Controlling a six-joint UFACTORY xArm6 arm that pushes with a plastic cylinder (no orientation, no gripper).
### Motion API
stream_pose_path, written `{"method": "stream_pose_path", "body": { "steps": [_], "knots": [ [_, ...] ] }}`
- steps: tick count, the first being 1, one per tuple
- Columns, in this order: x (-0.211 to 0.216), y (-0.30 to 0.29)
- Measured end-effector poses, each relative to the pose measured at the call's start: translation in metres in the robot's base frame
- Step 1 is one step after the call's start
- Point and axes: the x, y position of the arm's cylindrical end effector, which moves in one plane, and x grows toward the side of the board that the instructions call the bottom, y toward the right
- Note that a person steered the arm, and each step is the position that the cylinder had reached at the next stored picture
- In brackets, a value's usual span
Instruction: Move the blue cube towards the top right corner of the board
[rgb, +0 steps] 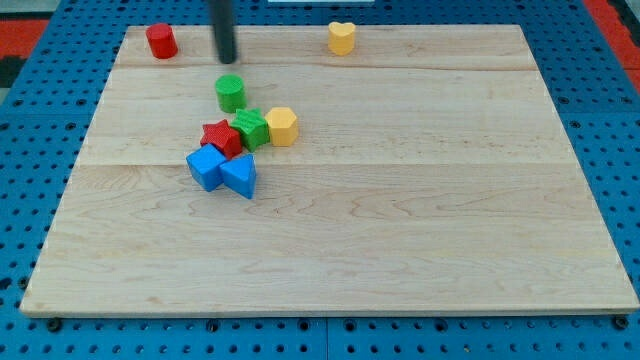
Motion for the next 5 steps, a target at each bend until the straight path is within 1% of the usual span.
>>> {"method": "stream_pose_path", "body": {
  "steps": [1,2,3,4,5],
  "knots": [
    [0.077,-0.054],
    [0.161,-0.071],
    [0.165,-0.005],
    [0.169,-0.007],
    [0.185,-0.007]
  ]
}}
